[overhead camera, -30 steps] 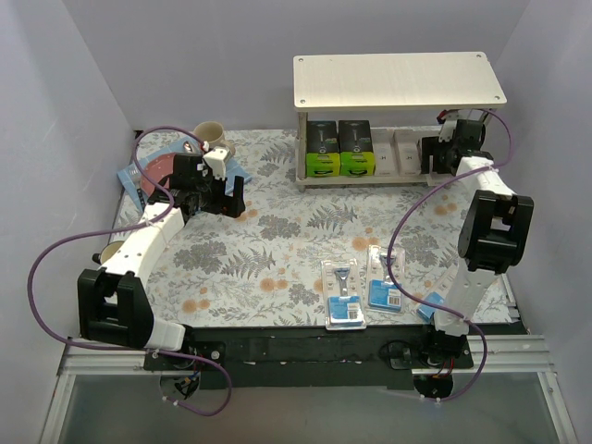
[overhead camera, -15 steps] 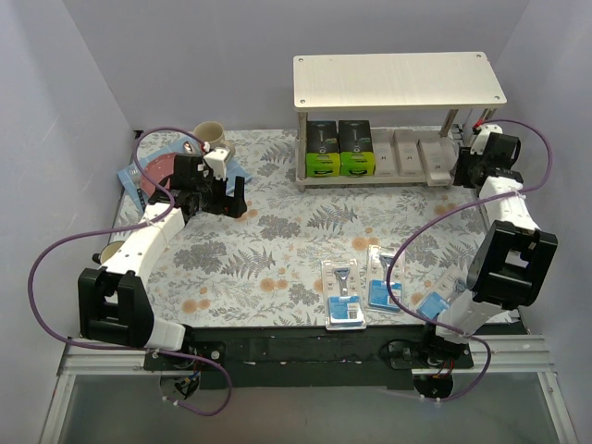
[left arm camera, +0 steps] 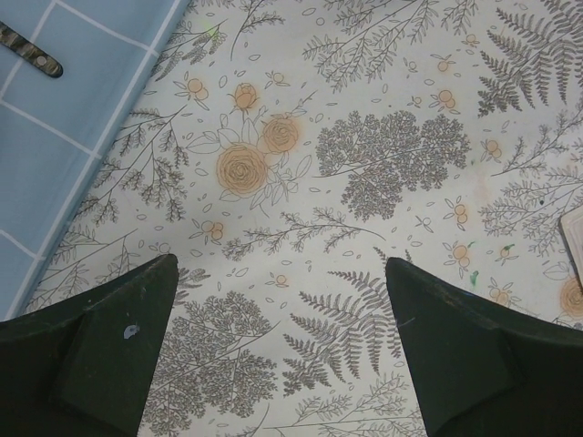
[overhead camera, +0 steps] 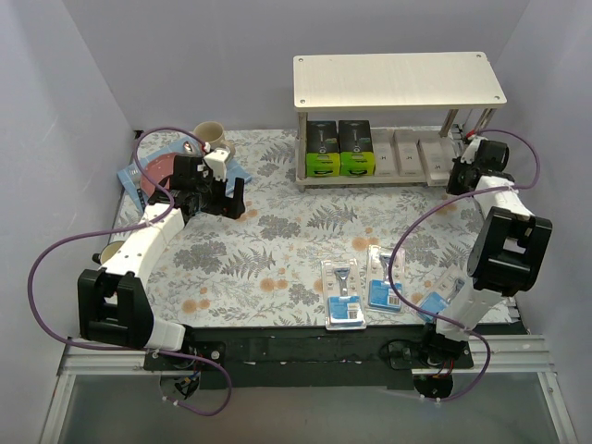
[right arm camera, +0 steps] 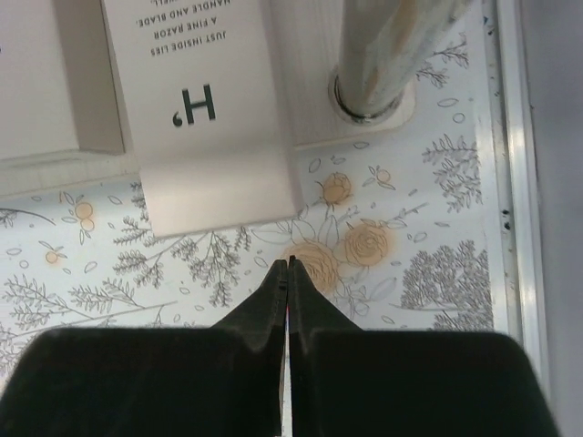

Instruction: Place and organize the shaving razors onto the shelf

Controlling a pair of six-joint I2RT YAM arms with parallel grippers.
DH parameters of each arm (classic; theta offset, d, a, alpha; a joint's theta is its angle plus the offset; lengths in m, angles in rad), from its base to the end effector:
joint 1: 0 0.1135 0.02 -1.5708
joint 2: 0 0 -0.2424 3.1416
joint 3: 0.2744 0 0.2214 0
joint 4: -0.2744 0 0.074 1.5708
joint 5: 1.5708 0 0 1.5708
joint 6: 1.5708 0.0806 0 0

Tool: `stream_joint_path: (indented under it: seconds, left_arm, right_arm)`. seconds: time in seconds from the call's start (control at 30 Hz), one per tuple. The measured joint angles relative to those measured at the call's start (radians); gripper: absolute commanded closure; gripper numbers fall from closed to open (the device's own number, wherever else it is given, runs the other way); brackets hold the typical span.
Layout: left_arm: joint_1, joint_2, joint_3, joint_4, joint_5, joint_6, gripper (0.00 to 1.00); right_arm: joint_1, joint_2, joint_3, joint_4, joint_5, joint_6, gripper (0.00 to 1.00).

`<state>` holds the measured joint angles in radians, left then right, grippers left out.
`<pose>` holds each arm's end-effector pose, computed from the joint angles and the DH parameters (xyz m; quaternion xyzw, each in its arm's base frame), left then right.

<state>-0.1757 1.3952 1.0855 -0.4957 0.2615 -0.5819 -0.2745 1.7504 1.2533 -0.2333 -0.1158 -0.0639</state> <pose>0.2958 -0.0737 0.2349 -0.1378 0.9107 -0.2493 0.2993 0.3818 -0.0978 0.2003 0.0723 0.9089 -0.0165 0.4103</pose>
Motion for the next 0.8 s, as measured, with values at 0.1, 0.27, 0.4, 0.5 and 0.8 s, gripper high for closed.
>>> stream_joint_path:
  seconds: [0.1,0.27,0.4,0.5,0.8]
  left_arm:
    - [0.003,0.0,0.0,-0.005,-0.018,0.022,0.02]
    - [0.012,0.0,0.0,-0.016,-0.041,0.05,0.02]
    - [0.017,0.0,0.0,-0.026,-0.049,0.065,0.02]
    - [0.017,0.0,0.0,-0.028,-0.052,0.07,0.02]
    - [0.017,0.0,0.0,-0.03,-0.052,0.079,0.02]
  right_arm:
    - [0.0,0.054,0.04,0.0,-0.027,0.027,0.99]
    - [0.0,0.119,0.117,-0.003,-0.057,0.068,0.99]
    - [0.0,0.157,0.167,-0.002,-0.08,0.095,0.99]
    - [0.0,0.168,0.176,0.006,-0.101,0.118,0.99]
    - [0.001,0.162,0.126,0.06,-0.162,0.232,0.99]
